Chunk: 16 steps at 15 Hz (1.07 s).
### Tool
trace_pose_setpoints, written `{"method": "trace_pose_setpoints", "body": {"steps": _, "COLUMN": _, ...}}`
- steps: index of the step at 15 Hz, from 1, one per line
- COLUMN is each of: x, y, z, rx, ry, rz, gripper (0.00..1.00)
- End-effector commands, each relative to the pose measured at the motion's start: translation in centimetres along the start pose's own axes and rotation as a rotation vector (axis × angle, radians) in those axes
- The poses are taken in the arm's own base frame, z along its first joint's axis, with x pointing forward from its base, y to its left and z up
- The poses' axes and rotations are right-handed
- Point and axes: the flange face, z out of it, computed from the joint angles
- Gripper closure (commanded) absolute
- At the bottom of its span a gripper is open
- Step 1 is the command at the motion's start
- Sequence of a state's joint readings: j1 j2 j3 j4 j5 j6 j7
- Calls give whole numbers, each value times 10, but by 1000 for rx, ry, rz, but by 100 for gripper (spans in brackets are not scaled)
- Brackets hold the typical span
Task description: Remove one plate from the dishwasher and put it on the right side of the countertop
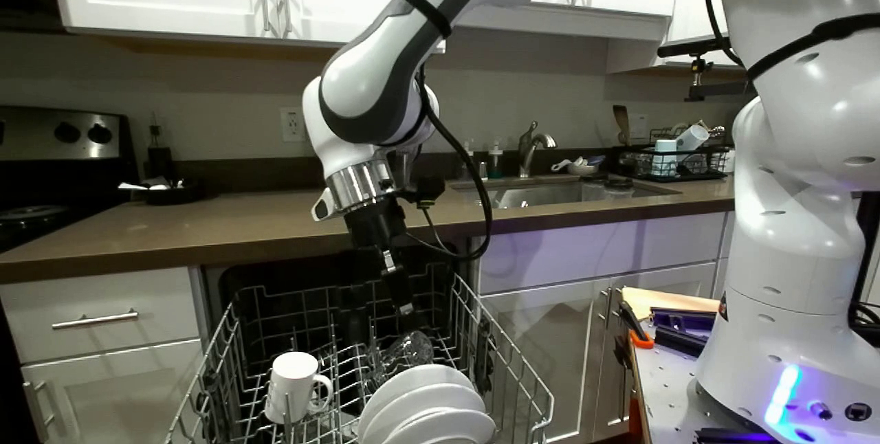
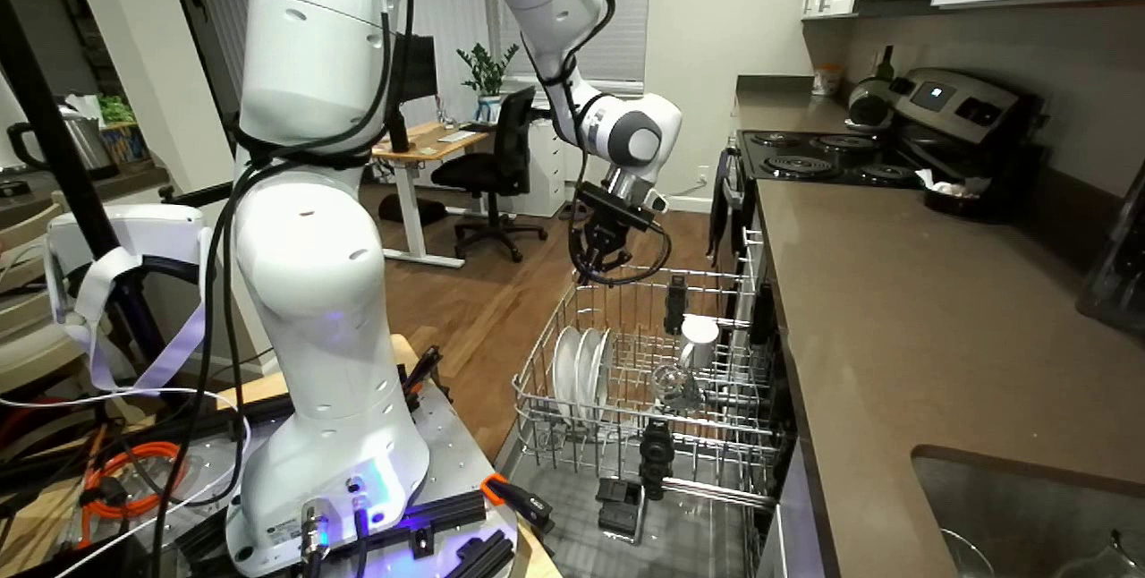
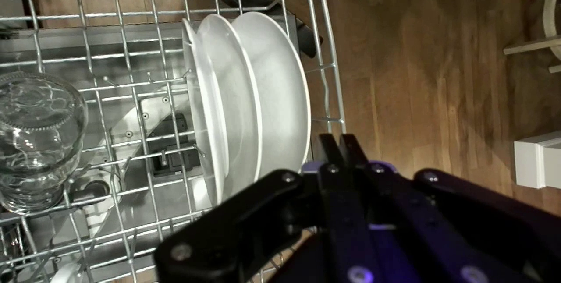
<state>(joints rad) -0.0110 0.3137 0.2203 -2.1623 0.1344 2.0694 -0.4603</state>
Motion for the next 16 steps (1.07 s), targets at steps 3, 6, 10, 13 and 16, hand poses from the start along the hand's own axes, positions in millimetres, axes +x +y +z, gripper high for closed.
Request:
{"method": "trace_pose_setpoints", "body": {"steps": 3, "x": -13, "y": -15, "z": -4, "rx": -30, "ry": 7, "rz": 16, "gripper": 62}}
{"method": "trace_pose_setpoints", "body": {"steps": 6, "x": -6, "y": 1, "z": 1, "rx": -48, "ry": 20, "rz": 36, "gripper": 43}}
{"method": "trace_pose_setpoints", "body": {"steps": 10, "x": -6, "y": 10, "z": 1, "rx": -36, "ry": 28, "rz": 34, "gripper": 42}}
{"method": "trace_pose_setpoints", "body": {"steps": 13, "x": -3, "y": 15, "z": 9, "rx": -29, "ry": 21, "rz": 42, "gripper": 2}}
{"method": "trace_pose_setpoints", "body": {"steps": 16, "x": 1, "y": 20, "z": 19, "rx": -52, "ry": 16, "rz": 50, "gripper": 0}}
